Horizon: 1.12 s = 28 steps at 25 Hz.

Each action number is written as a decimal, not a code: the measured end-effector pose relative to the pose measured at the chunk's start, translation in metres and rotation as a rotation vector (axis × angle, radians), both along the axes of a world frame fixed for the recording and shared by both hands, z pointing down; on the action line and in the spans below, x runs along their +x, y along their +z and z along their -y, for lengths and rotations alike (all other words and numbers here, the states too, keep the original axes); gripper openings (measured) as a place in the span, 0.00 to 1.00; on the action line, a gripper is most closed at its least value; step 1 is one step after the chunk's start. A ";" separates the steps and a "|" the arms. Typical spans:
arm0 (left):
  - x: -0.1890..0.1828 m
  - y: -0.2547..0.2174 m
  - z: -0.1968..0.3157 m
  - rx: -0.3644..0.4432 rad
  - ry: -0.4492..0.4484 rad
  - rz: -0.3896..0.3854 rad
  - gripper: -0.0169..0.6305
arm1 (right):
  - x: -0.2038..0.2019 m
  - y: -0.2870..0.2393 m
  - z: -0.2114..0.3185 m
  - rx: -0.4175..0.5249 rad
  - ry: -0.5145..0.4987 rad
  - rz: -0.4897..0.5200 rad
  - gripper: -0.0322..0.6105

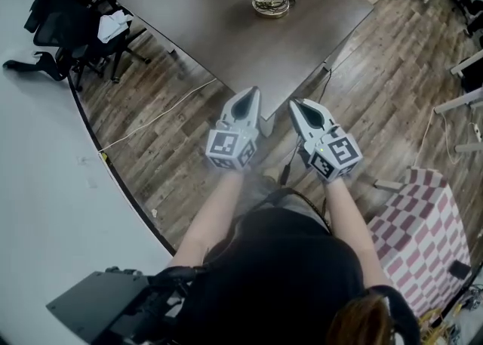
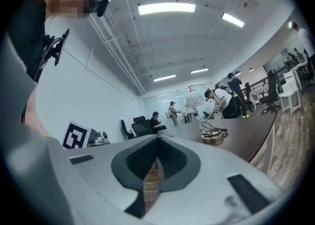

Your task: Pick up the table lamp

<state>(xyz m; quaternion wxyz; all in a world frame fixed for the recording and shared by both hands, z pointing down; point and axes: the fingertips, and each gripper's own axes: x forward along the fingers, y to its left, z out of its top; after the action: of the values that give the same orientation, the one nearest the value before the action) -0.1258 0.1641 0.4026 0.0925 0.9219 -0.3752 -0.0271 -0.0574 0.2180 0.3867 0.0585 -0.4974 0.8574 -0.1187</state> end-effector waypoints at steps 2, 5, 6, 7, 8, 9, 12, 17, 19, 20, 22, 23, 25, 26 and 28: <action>0.006 -0.001 0.012 0.008 0.015 -0.001 0.03 | 0.003 -0.003 0.012 0.009 0.013 -0.003 0.05; 0.014 -0.002 0.026 0.014 0.042 0.000 0.03 | 0.006 -0.005 0.029 0.015 0.033 -0.005 0.05; 0.016 -0.003 0.030 0.014 0.053 0.001 0.03 | 0.007 -0.006 0.034 0.016 0.043 -0.003 0.05; 0.018 -0.004 0.035 0.013 0.064 0.003 0.03 | 0.007 -0.008 0.039 0.017 0.054 0.001 0.05; 0.018 -0.005 0.039 0.011 0.074 0.004 0.03 | 0.008 -0.009 0.043 0.016 0.065 0.006 0.05; 0.019 -0.006 0.042 0.009 0.079 0.005 0.03 | 0.008 -0.010 0.047 0.014 0.073 0.012 0.05; 0.020 -0.007 0.054 0.007 0.080 0.006 0.03 | 0.010 -0.012 0.056 0.014 0.076 0.017 0.05; 0.030 -0.002 0.071 -0.006 0.061 0.002 0.03 | 0.022 -0.007 0.074 0.001 0.071 0.023 0.05; 0.035 0.001 0.078 -0.009 0.050 0.005 0.03 | 0.028 -0.005 0.082 -0.004 0.063 0.027 0.05; 0.037 0.001 0.083 -0.010 0.041 0.005 0.03 | 0.030 -0.004 0.087 -0.006 0.053 0.028 0.05; 0.043 0.002 0.092 -0.013 0.019 0.003 0.03 | 0.035 -0.002 0.097 -0.007 0.027 0.026 0.05; 0.046 0.003 0.096 -0.014 0.008 0.002 0.03 | 0.038 -0.001 0.102 -0.010 0.013 0.023 0.05; 0.054 0.004 0.104 -0.016 -0.008 0.003 0.03 | 0.043 0.001 0.112 -0.018 -0.018 0.017 0.05; 0.058 0.004 0.108 -0.015 -0.015 0.002 0.03 | 0.045 0.001 0.118 -0.021 -0.034 0.015 0.05; 0.065 0.005 0.118 -0.013 -0.034 -0.002 0.03 | 0.051 0.003 0.129 -0.026 -0.067 0.012 0.05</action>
<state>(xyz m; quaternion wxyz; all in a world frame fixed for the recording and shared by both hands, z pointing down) -0.0605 0.0466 0.4079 0.0984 0.9147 -0.3909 -0.0273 -0.0067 0.0890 0.3899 0.0532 -0.4683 0.8716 -0.1347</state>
